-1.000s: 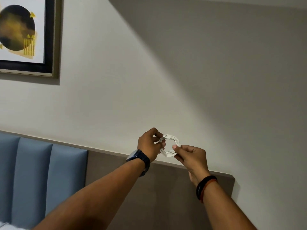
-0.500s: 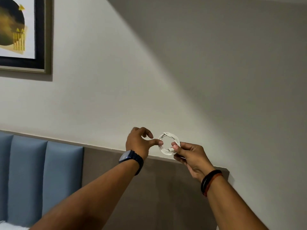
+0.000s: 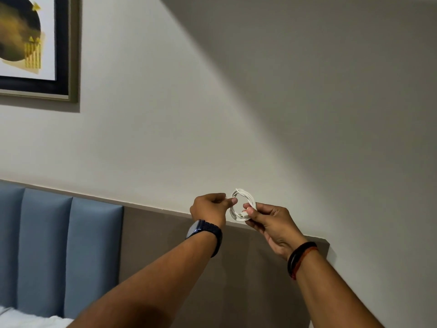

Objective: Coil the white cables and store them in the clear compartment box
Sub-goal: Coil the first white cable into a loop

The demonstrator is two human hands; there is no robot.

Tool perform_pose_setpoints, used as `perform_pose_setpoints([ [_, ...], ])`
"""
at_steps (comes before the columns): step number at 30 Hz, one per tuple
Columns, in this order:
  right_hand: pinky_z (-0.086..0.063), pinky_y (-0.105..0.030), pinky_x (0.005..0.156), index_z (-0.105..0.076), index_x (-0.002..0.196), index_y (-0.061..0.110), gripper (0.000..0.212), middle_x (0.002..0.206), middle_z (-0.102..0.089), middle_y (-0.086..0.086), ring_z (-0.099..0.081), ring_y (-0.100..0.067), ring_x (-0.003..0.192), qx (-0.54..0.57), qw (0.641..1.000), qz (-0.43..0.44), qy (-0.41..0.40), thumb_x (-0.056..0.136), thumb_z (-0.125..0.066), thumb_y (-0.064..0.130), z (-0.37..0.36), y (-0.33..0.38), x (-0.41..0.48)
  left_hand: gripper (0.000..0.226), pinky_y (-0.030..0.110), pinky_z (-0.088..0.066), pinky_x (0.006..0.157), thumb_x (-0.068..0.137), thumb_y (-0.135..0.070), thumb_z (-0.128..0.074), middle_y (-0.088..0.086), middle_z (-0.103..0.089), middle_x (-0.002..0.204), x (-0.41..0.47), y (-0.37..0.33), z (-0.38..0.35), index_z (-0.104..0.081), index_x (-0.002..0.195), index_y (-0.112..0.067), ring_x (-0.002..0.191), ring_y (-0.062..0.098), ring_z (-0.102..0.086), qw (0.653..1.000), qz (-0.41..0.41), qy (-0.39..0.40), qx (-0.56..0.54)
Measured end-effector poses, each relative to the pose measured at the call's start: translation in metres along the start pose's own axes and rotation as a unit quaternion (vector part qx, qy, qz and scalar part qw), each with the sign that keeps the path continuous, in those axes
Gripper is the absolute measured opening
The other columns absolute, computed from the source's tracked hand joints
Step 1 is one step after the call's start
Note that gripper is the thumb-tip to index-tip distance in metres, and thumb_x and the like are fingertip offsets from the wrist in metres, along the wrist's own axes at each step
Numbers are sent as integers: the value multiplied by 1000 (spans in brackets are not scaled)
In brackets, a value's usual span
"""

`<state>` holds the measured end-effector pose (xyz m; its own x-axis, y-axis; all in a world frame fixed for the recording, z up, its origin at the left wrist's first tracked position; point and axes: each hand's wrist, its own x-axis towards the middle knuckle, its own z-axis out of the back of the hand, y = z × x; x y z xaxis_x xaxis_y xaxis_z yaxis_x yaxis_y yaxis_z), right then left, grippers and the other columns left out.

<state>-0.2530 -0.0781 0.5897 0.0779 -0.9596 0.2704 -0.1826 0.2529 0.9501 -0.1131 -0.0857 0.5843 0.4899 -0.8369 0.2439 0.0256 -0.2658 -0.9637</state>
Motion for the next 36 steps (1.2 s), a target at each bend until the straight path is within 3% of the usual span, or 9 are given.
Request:
perform_pose_setpoints([
  [6, -58, -20, 69, -75, 88, 7, 14, 84, -77, -4, -71, -12, 78, -11, 999, -8, 46, 82, -64, 0, 4, -1, -3, 36, 20, -45, 74, 56, -31, -89, -10, -67, 74, 3, 3, 2, -75, 87, -20, 71, 9, -62, 999, -5, 19, 31],
  [9, -58, -20, 70, -75, 88, 6, 15, 83, -77, -4, -72, -11, 78, -20, 997, -10, 69, 82, -64, -1, 7, -3, -3, 20, 22, -52, 72, 63, -25, -81, -5, -75, 81, 6, 5, 1, -76, 82, -22, 73, 11, -68, 997, -13, 42, 61],
  [13, -57, -25, 76, -73, 93, 1, 15, 83, -77, -6, -71, -15, 79, -21, 998, -17, 50, 80, -65, 1, 18, -6, -3, 20, 30, -61, 68, 60, -12, -84, 5, -76, 76, 10, 9, 7, -76, 78, -12, 66, 17, -73, 992, 23, 128, 9],
  [16, -57, -22, 67, -69, 91, -1, 12, 79, -74, -11, -68, -17, 72, -29, 999, -27, 18, 80, -66, -1, 23, -8, -5, 21, 28, -60, 64, 63, -6, -84, 12, -75, 83, 10, 16, 12, -74, 81, -6, 71, 21, -74, 978, 33, 201, -38],
  [19, -55, -19, 51, -56, 79, 9, 18, 72, -65, -13, -64, -13, 56, -23, 999, -28, -23, 80, -64, -7, 28, -12, -12, 21, 36, -60, 74, 67, -8, -82, 15, -74, 87, 3, 25, 12, -73, 85, -3, 76, 24, -72, 971, 19, 231, -51],
  [24, -52, -18, 47, -48, 66, 13, 30, 51, -64, 3, -62, -7, 48, -27, 997, -29, -63, 80, -64, -8, 47, -36, -28, 9, 40, -59, 78, 76, -12, -76, 8, -74, 78, -21, 54, 3, -73, 84, -10, 73, 22, -69, 965, 23, 256, -59],
  [28, -51, -17, 47, -49, 65, 12, 30, 65, -60, -8, -61, -11, 50, -92, 989, -57, -101, 77, -69, -7, 73, -78, -52, 5, 32, -60, 73, 80, -6, -70, 3, -76, 72, -56, 108, -6, -72, 85, -5, 70, 18, -72, 953, 79, 280, -88],
  [32, -45, -17, 47, -52, 62, 12, 30, 65, -56, -7, -53, -9, 52, -181, 971, -129, -92, 73, -74, -5, 109, -144, -80, 11, 20, -58, 59, 78, 2, -70, -4, -73, 61, -92, 184, -13, -68, 89, 0, 59, 8, -69, 956, 116, 269, -28],
  [36, -46, -18, 46, -53, 57, 11, 33, 56, -56, -5, -52, -4, 42, -188, 956, -209, -85, 70, -74, -11, 139, -238, -103, 14, 23, -59, 63, 75, 6, -71, 13, -69, 75, -121, 276, -12, -65, 86, 0, 62, 8, -65, 941, 172, 282, 69],
])
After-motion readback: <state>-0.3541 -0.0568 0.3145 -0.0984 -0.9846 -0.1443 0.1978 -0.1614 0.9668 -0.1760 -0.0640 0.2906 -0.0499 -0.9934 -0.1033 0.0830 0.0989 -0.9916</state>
